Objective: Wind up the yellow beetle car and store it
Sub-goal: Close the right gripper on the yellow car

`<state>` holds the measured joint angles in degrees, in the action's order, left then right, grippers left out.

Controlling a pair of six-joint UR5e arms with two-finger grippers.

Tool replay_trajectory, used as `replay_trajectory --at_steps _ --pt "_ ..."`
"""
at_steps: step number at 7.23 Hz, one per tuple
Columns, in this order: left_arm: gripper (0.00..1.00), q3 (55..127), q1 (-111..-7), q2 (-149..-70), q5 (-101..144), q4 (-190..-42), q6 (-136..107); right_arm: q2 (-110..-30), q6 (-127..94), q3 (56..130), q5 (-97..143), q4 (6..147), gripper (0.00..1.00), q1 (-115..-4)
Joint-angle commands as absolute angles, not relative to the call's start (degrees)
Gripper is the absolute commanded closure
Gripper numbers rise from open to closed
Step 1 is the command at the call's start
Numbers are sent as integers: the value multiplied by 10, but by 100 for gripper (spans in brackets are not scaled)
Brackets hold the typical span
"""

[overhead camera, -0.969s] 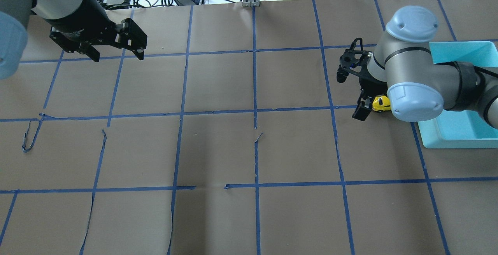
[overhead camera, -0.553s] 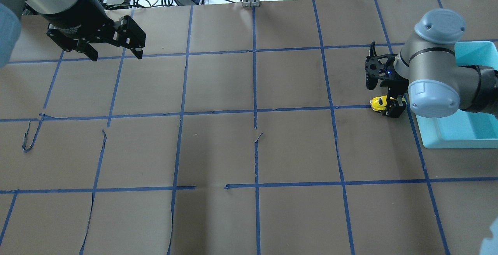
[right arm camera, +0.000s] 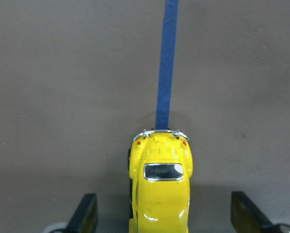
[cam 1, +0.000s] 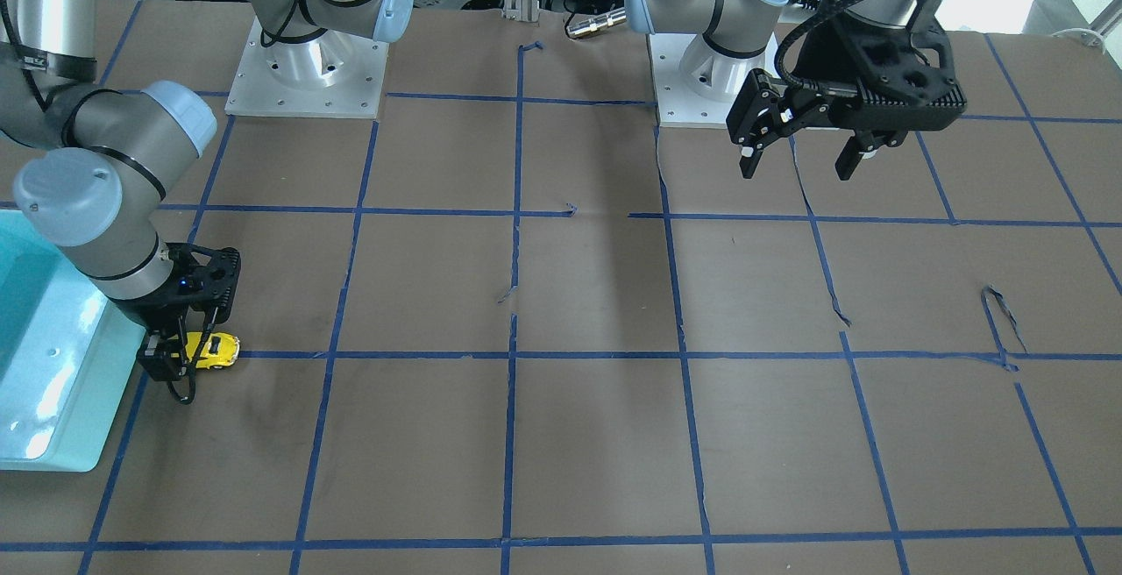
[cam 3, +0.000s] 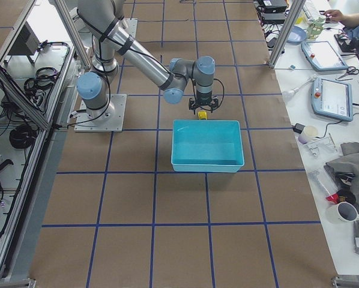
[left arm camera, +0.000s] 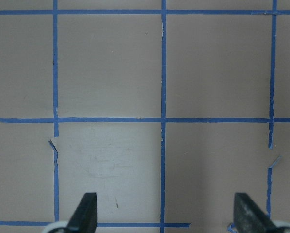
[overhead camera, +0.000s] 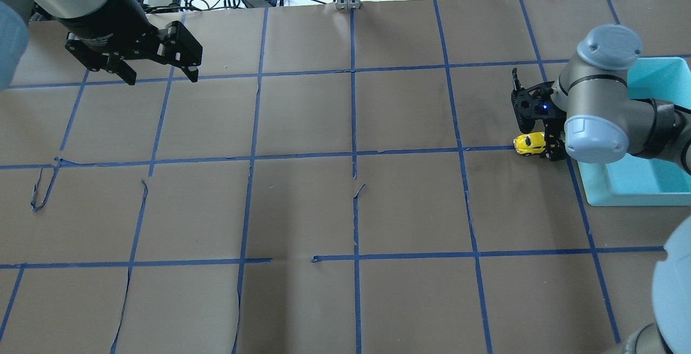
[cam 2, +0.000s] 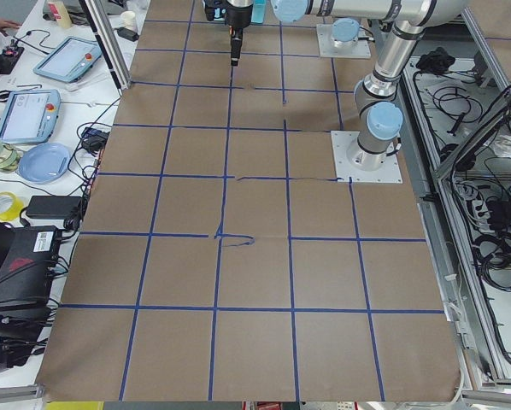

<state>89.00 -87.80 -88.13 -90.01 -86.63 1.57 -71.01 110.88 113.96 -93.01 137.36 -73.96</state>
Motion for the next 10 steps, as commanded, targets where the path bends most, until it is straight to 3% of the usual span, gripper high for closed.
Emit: replay_trajectory --at_steps 1,2,3,4,5,7,8,10 --pt "0 890 -878 -882 -901 -872 16 -703 1124 1140 -929 1383 8 -739" --pt "0 890 -878 -881 -901 -872 16 -703 1124 1140 -928 1383 12 -738" --pt "0 890 -878 -881 -901 -871 17 -703 1124 1141 -928 1383 30 -735" --pt "0 890 -878 -880 -901 -872 17 -703 1125 1141 -930 1381 66 -730" --pt "0 889 -877 -880 -901 -871 20 -703 1125 1141 -934 1379 87 -724" --pt "0 889 -876 -879 -901 -871 22 -712 1125 1136 -929 1372 100 -725" --pt "0 890 -876 -879 -901 -871 24 -719 1117 1115 -921 1368 100 -729" --pt "0 890 -875 -879 -901 -871 25 -741 1117 1004 -916 1219 100 -730"
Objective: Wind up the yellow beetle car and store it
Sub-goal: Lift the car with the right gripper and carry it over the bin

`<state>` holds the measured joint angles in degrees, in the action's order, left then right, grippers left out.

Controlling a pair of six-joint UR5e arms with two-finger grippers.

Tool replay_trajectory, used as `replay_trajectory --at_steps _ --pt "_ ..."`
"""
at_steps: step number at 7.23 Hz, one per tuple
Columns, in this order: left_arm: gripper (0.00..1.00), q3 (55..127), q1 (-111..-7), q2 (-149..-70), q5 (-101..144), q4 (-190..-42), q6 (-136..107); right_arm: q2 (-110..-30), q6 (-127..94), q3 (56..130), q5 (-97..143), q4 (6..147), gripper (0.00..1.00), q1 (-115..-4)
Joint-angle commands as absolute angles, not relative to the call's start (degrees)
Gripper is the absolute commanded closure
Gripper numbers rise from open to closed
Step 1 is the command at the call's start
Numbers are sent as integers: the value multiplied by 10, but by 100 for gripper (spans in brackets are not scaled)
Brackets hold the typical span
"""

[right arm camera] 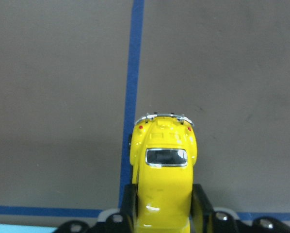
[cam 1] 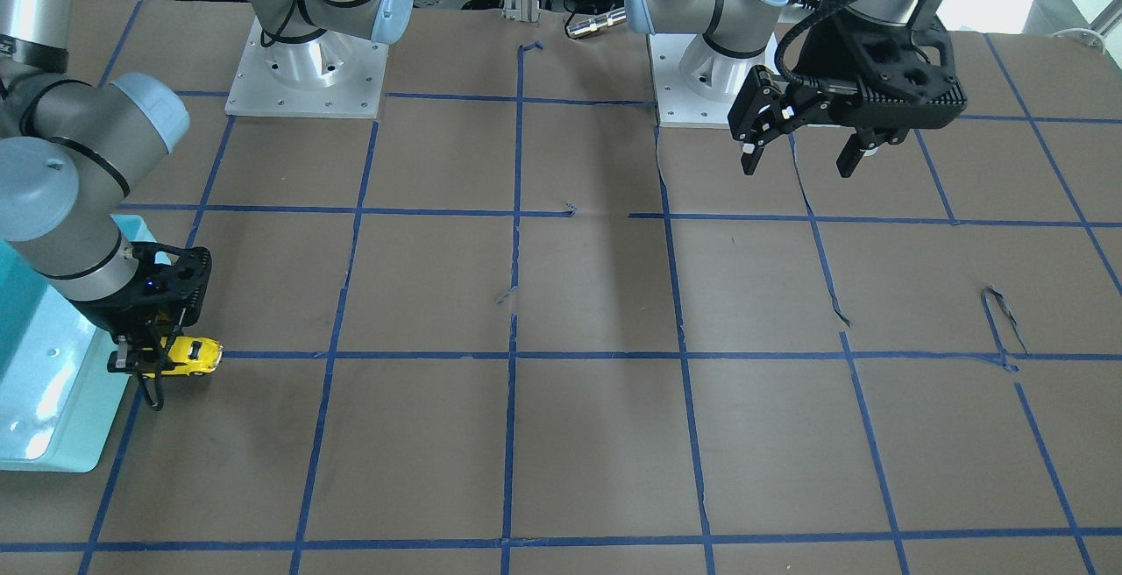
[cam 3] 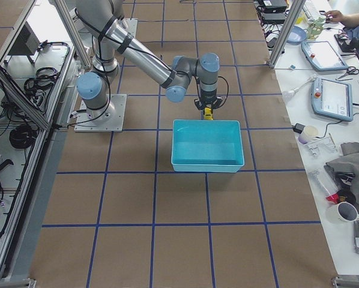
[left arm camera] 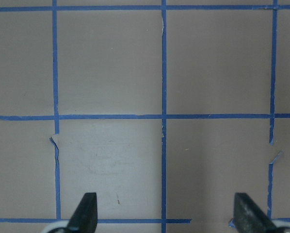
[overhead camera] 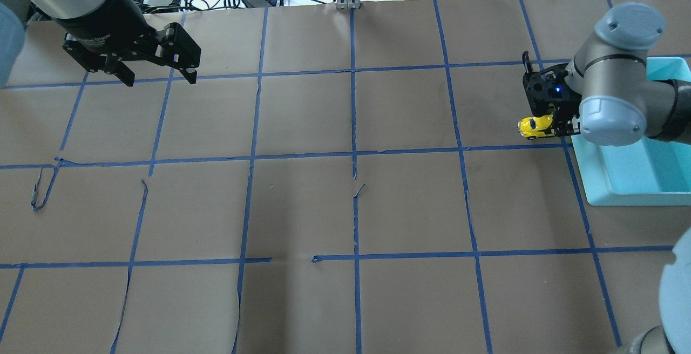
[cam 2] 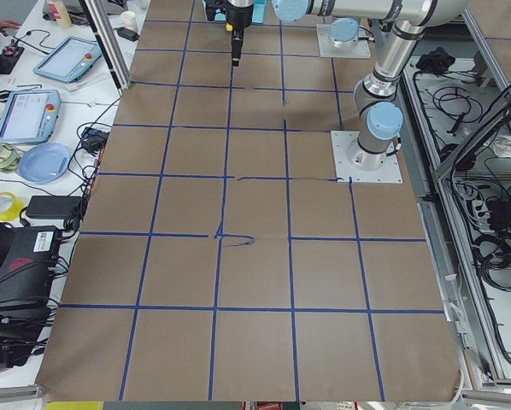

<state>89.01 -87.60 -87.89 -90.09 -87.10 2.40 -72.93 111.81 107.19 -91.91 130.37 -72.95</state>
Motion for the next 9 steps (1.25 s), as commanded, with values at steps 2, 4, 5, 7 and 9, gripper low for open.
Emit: replay_trajectory --at_steps 2,4,5,7,9 --pt "0 890 -875 -878 -901 -871 25 -732 1149 892 -925 1123 100 -721" --pt "0 890 -875 -878 -902 -871 25 -730 1188 894 -921 1121 100 -652" --pt "0 890 -875 -879 -902 -871 25 -724 1211 910 -919 1121 100 -601" --pt "0 890 -875 -879 -902 -871 25 -716 1240 980 -910 1166 100 -549" --pt "0 891 -875 -878 -902 -871 25 -703 1246 1004 -909 1203 100 -548"
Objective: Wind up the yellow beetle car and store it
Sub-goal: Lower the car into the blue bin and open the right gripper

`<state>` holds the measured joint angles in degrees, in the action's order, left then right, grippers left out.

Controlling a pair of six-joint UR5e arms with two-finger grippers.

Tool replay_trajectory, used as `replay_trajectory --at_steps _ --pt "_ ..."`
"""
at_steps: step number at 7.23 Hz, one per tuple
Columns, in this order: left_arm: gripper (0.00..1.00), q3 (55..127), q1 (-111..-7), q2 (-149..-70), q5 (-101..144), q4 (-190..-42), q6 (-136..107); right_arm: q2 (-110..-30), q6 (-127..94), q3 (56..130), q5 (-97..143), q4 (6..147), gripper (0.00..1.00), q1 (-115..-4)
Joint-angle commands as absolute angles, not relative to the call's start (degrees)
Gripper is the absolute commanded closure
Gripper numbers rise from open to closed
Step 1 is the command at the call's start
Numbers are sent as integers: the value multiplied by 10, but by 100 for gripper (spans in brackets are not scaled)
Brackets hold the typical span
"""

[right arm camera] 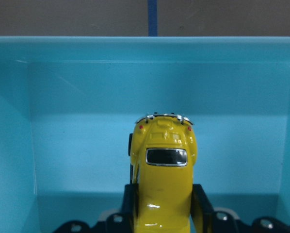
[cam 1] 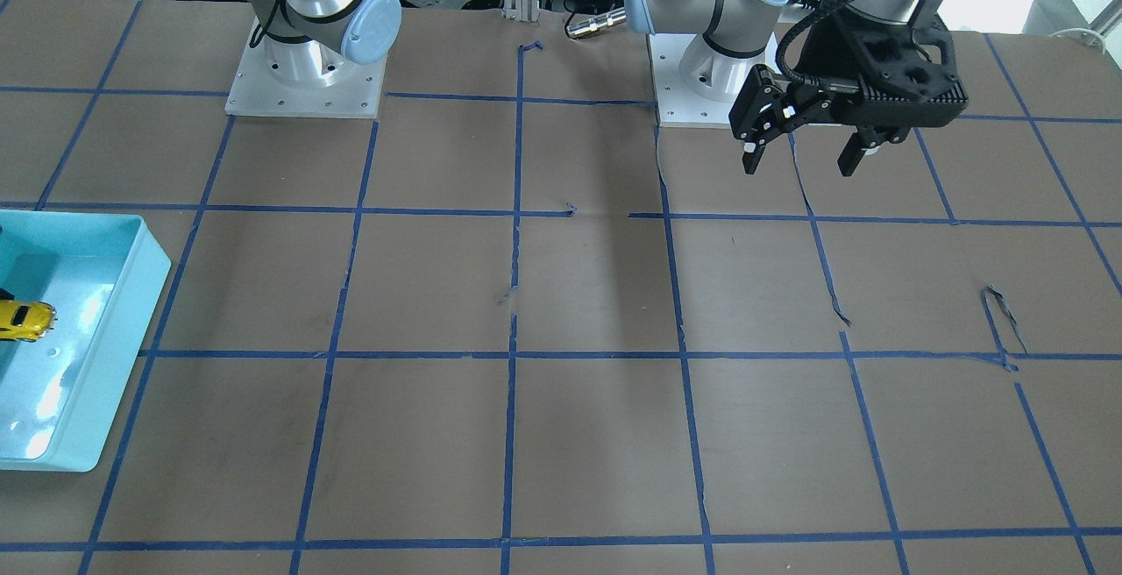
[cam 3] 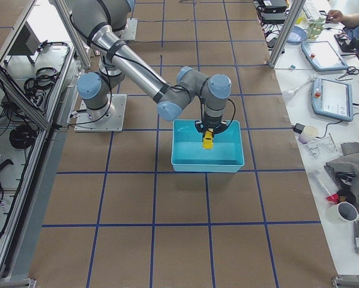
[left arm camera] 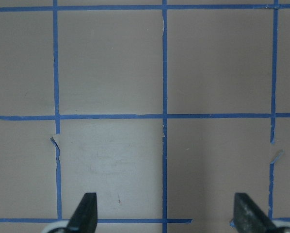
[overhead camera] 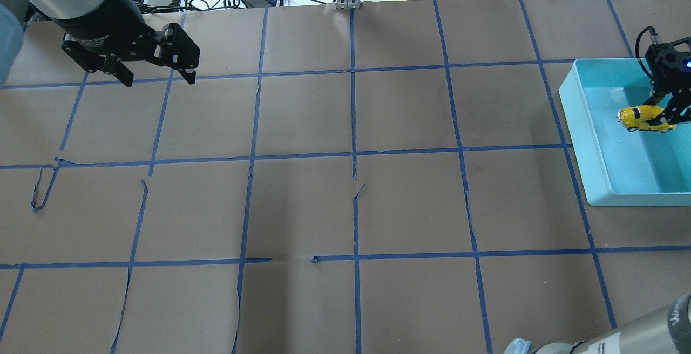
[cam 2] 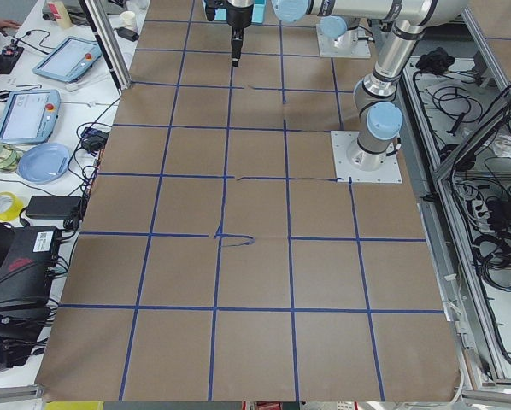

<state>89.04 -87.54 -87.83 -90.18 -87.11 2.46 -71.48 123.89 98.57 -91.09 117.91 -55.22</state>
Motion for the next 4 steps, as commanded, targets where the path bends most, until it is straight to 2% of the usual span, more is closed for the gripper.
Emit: replay_trajectory --at_steps 1,4 --pt "0 890 -875 -878 -902 -871 25 -681 1260 1023 -909 1256 100 -548" --pt "0 893 -875 -878 -902 -872 25 -675 1262 1051 -911 1281 100 -548"
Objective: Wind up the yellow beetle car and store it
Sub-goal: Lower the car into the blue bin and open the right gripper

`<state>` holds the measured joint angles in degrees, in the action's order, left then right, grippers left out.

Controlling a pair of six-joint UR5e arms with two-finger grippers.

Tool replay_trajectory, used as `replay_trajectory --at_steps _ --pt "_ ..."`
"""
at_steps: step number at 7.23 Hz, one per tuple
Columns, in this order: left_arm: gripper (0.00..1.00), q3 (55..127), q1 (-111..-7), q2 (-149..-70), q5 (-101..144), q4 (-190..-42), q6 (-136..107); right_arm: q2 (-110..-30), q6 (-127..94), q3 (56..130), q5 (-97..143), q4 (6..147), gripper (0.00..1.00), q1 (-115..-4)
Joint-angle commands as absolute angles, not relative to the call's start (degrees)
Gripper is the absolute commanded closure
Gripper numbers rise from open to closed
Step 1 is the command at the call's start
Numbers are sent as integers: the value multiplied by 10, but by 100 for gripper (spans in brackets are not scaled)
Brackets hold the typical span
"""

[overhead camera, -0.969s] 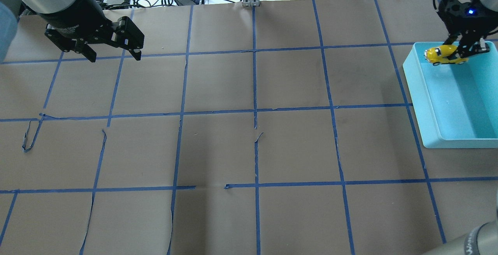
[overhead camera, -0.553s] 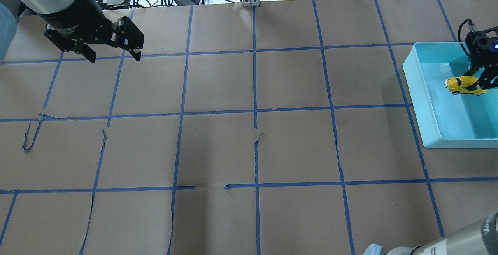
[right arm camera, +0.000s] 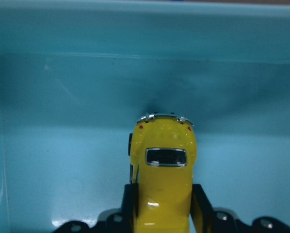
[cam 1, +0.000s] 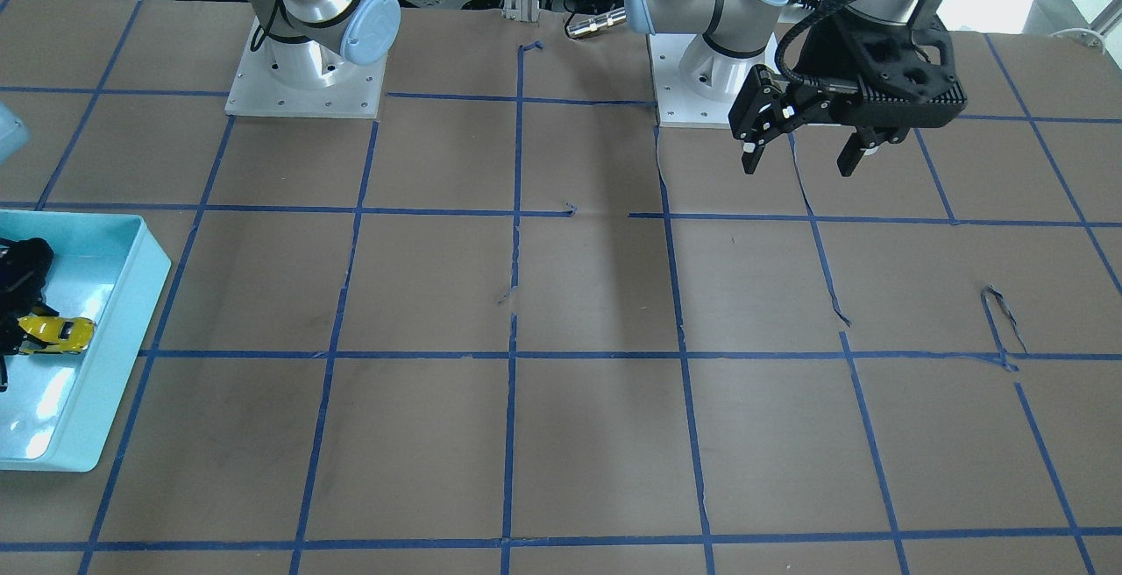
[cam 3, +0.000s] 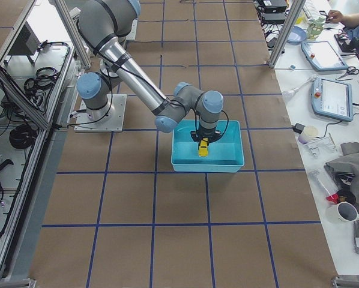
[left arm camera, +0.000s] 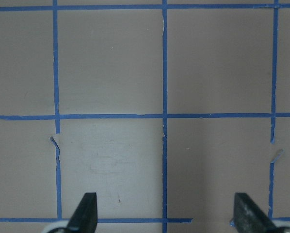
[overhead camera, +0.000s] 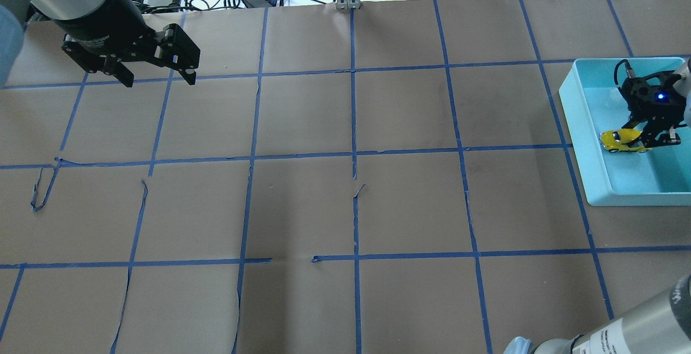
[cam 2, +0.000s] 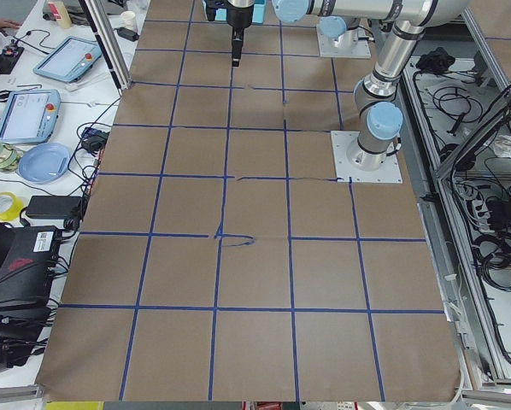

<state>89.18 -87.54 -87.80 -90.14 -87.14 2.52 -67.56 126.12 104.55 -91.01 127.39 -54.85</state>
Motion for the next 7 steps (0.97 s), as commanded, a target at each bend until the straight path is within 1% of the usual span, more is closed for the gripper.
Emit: replay_trajectory --at_steps 1,2,3,4,5,6,7 --pt "0 893 -875 -878 -902 -871 25 -675 1259 1051 -909 1279 53 -548" --pt "0 893 -875 -878 -902 -871 25 -678 1257 1047 -909 1277 40 -548" --pt "0 892 -875 -878 -902 -871 25 -685 1244 1041 -910 1272 0 -548" --pt "0 893 -875 -878 -902 -871 25 -716 1188 1027 -911 1262 0 -548" --pt "0 893 -875 -878 -902 -871 25 -764 1160 1000 -911 1213 0 -550" --pt "0 893 -875 -878 -902 -871 25 -791 1130 954 -910 1137 0 -552" --pt "0 893 -875 -878 -903 -872 25 -798 1080 904 -891 1053 0 -553"
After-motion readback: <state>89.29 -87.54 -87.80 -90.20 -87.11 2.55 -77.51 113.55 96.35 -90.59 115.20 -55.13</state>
